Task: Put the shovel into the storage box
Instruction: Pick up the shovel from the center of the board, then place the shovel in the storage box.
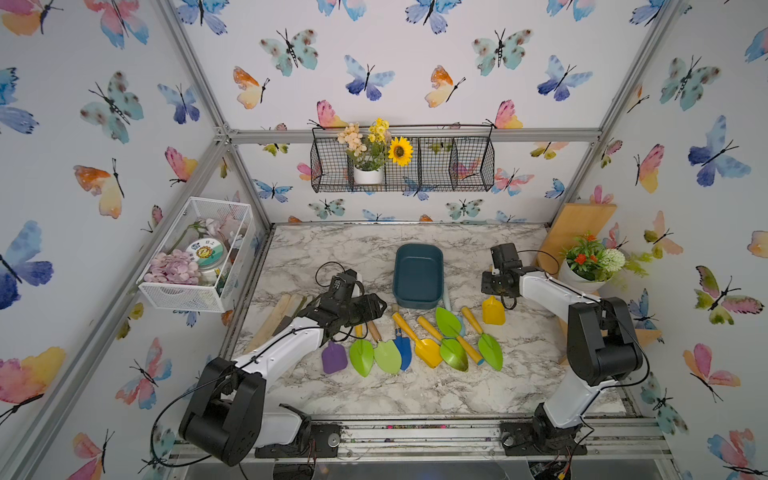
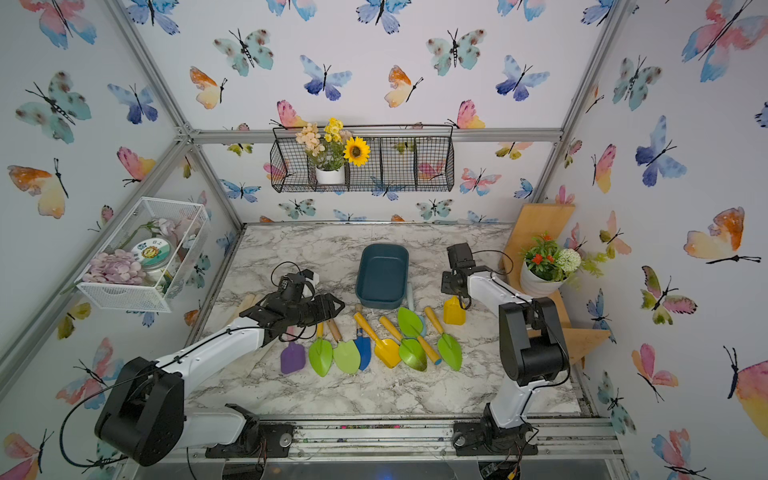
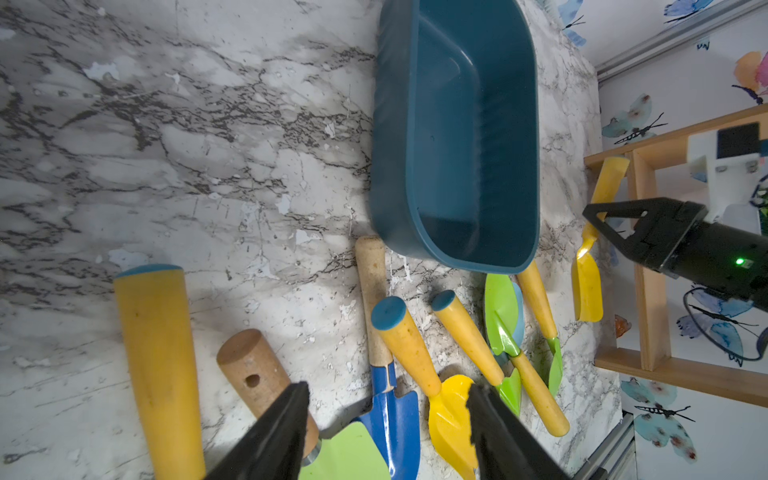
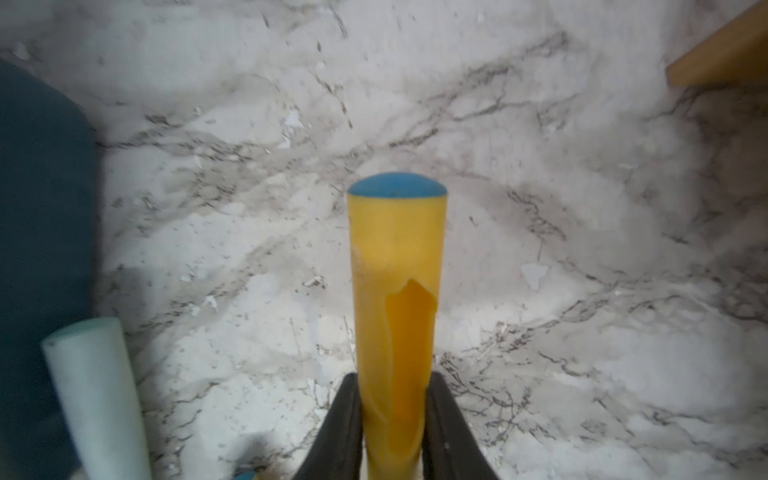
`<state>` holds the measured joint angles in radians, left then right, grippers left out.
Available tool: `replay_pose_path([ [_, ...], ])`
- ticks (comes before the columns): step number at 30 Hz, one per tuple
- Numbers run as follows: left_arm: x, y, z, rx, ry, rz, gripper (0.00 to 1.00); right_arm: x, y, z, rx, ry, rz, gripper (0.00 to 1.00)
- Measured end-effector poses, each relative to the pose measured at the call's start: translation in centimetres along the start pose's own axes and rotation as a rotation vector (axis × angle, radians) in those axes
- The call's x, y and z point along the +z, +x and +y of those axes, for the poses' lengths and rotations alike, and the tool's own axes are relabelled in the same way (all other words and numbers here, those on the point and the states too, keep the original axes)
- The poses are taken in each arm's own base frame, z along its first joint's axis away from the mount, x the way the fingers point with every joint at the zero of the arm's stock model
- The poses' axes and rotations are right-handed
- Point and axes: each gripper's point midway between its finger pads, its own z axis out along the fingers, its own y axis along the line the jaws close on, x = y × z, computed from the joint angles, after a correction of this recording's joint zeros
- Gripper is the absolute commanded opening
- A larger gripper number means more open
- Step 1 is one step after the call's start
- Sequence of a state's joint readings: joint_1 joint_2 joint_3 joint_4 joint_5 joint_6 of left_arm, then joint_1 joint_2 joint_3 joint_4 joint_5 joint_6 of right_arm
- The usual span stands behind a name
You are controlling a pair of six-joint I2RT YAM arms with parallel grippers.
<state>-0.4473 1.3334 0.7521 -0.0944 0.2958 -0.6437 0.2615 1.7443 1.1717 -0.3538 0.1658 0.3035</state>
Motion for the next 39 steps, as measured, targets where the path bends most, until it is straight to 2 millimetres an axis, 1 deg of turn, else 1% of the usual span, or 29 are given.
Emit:
replay_pose_path([
  [4,0.0,-0.1,-0.1,-0.008,0.001,-0.001,0.66,-1.9,-2.7,2.2,-0.017,-0.04,-0.057,0.21],
  [7,0.0,-0.1,-0.1,-0.011,0.001,-0.001,0.66,-3.4,-4.5,4.4,-0.018,-0.089,-0.099,0.21],
  [10,0.0,-0.1,-0.1,-0.016,0.001,-0.001,0.66,-5.2,-6.1,7.1,-0.018,-0.154,-0.132,0.21],
  [12,0.0,-0.1,-0.1,-0.019,0.001,-0.002,0.66,-6.4,-7.5,9.4,-0.015,-0.208,-0.158,0.21],
  [15,-0.1,-0.1,-0.1,-0.026,0.002,-0.003,0.66,-6.9,-8.8,12.5,-0.011,-0.274,-0.174,0.21],
  [17,-0.3,-0.1,-0.2,-0.027,0.005,-0.006,0.66,-6.4,-9.0,14.4,-0.006,-0.31,-0.16,0.21],
  [19,-0.5,-0.2,-0.4,-0.027,0.008,-0.01,0.66,-5.5,-8.7,16.0,-0.007,-0.328,-0.14,0.21],
  [21,-0.9,-0.3,-0.6,-0.027,0.013,-0.017,0.66,-4.1,-8.2,17.4,-0.003,-0.341,-0.111,0.21],
  [24,-1.1,-0.3,-0.7,-0.026,0.017,-0.021,0.66,-2.0,-7.3,18.8,0.008,-0.343,-0.069,0.21],
  [28,-1.2,-0.1,-0.5,-0.027,0.015,-0.019,0.66,0.7,-6.2,19.3,0.034,-0.325,-0.019,0.21],
  [32,-1.1,0.3,-0.2,-0.031,0.007,-0.01,0.66,2.5,-6.1,20.0,0.053,-0.309,0.0,0.21],
  [35,-1.1,0.5,0.0,-0.032,0.005,-0.007,0.66,3.2,-6.2,20.1,0.058,-0.291,0.004,0.22],
  [39,-1.1,0.5,0.0,-0.032,0.005,-0.007,0.66,3.6,-5.8,19.9,0.052,-0.259,0.016,0.23],
])
